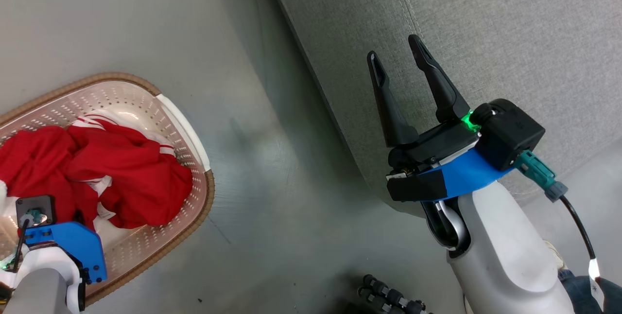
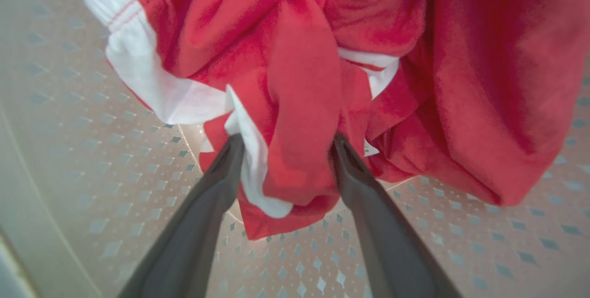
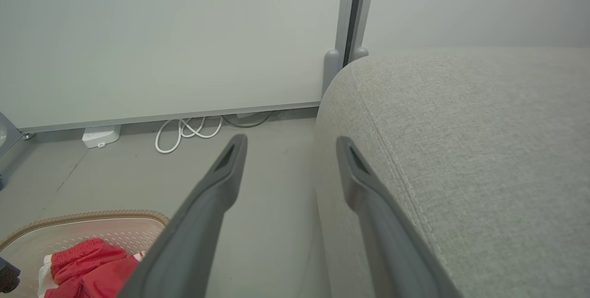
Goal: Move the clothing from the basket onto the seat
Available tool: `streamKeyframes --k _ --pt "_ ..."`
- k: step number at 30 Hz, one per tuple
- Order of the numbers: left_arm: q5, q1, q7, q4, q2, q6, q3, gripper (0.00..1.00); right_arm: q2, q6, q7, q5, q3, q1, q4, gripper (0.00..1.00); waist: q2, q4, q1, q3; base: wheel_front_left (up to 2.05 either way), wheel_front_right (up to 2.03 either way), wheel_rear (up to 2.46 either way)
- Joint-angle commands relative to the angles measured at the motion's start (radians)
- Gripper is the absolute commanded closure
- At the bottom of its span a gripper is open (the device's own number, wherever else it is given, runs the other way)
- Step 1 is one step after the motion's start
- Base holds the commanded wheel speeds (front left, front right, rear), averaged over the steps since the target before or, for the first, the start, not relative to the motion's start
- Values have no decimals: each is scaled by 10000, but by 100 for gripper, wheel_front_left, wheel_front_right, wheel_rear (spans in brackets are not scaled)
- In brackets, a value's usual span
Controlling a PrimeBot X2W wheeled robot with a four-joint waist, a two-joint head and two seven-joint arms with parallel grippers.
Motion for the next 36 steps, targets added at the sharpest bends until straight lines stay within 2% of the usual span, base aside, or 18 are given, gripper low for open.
streamKeyframes --k 1,2,3,4,5,13,18,24,31,36 --pt "-68 -106 68 61 81 58 57 0 -6 -3 -45 114 17 -147 -52 0 -1 -74 -1 78 0 0 0" --pt "-100 -123 132 81 86 88 82 0 -6 -3 -45 115 31 -160 -63 0 -1 -97 -1 105 0 0 0" --pt "-138 -135 195 97 95 112 98 55 -6 -3 -46 131 43 -171 -69 0 -1 -116 -1 126 0 0 0" --pt "-140 -144 226 93 110 119 98 85 -6 -3 -46 147 52 -184 -69 0 -1 -131 -1 143 0 0 0" --pt "-158 -152 251 85 123 100 90 100 -6 -3 -46 148 57 -195 -68 0 -1 -140 -1 156 0 0 0" --pt "-246 -127 218 164 -4 -77 -134 100 -6 -3 -46 102 -20 -146 39 0 -1 -66 -1 -17 0 0 0" --pt "-215 -68 -27 314 -220 -165 -318 100 -8 -5 -47 -56 -64 8 223 0 -1 145 -1 -526 0 0 0" --pt "-248 174 -474 825 -880 -621 -728 100 -14 -5 -32 -592 -223 514 693 0 -1 744 -1 -2022 0 0 0" --pt "-419 346 -795 1668 -1842 -1384 -1151 100 -14 -3 -26 -1311 -461 1276 1388 0 -1 1662 -1 -4189 0 0 0" --pt "-456 369 -1033 2047 -2316 -1950 -1468 100 -18 -3 163 -1608 -575 1786 1614 0 -1 2245 -1 -5492 0 0 0"
